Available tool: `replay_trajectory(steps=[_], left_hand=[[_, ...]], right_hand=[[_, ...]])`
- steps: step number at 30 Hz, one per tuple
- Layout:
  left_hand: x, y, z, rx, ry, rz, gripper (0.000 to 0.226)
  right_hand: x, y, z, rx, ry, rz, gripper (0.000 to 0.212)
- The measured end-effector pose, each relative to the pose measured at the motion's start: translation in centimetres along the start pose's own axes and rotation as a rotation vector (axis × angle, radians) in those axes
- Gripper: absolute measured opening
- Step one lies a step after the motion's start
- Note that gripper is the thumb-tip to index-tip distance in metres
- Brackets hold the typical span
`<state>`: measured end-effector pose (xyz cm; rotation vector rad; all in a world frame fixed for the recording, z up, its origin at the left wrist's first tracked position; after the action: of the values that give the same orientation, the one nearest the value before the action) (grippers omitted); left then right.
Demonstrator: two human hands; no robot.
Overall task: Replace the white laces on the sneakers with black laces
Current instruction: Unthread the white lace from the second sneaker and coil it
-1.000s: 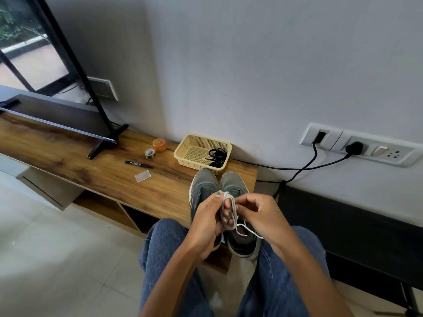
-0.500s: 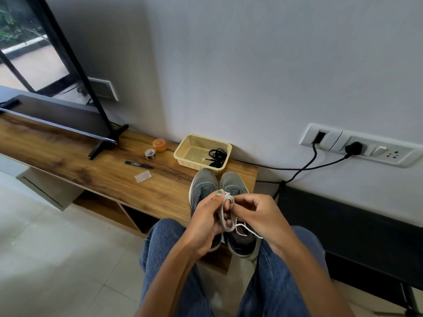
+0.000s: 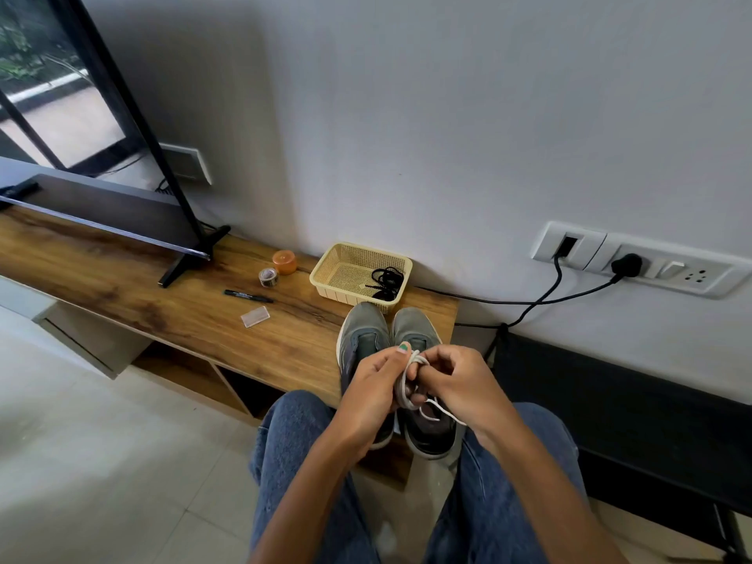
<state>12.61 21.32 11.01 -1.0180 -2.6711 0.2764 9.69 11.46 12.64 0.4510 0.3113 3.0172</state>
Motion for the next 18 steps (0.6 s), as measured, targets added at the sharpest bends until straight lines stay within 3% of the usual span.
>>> replay_trajectory(steps=[8,12,15,18], left_hand=[[0.0,1.0,-0.5,-0.102,-0.013,-0.078,0.042],[0.0,1.0,-0.5,-0.107,-0.027,-0.084,0.038],[0.0,0.9,-0.4,-0.073,-0.016,-0.084,0.039],[0.0,1.0,-0.2,-0.056,0.010,-0.082,0.040]], right_hand=[[-0.7,-2.0,-2.9,-0.336,-0.154,0.266,0.021],[-0.6,-2.3,-2.6,-0.477,-0.147,0.290,0.023],[-0.4,-2.3,-2.2,-0.464,-0.105,0.282,0.020],[-0.1,-2.0,-1.6,-0.286,-0.025,0.238,0.011]])
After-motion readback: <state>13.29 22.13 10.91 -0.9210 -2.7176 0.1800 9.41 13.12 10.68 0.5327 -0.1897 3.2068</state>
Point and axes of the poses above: each hand's wrist, its own x-axis away from the middle knuckle, its own y-axis out of the back of the hand, z = x × y, the point moved 9 cm from there along -x, towards the middle knuckle, and after that the axes turned 11 degrees about z, right-handed, at the moved point
